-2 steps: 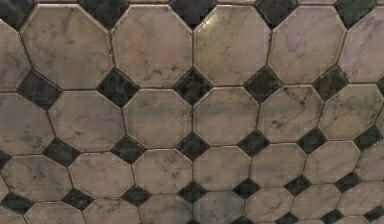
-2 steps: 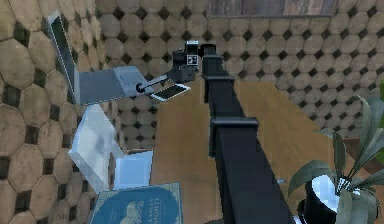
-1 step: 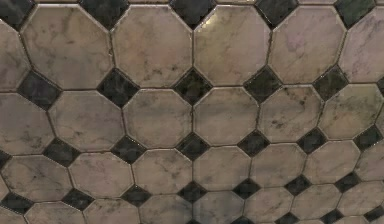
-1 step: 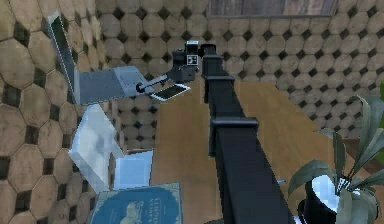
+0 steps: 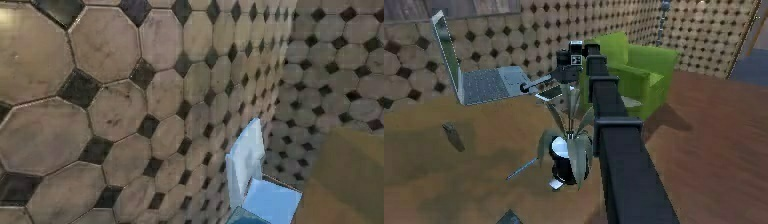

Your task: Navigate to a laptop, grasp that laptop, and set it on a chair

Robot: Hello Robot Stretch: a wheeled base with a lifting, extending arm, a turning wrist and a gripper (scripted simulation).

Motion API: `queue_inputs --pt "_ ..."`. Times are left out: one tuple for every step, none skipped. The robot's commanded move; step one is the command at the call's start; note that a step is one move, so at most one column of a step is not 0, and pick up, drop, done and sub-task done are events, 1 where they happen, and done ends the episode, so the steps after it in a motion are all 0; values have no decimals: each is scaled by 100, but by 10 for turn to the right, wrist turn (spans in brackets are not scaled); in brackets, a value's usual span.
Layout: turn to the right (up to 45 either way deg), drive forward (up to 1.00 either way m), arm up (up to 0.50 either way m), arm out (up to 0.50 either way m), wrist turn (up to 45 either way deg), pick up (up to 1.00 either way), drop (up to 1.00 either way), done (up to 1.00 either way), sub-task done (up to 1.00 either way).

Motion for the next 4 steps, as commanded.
queue_inputs --pt "450 0 0 0 0 0 0 0 0" --pt "450 0 0 0 0 0 0 0 0" --pt "180 0 0 0 0 0 0 0 0" --pt "0 10 0 0 0 0 0 0 0"
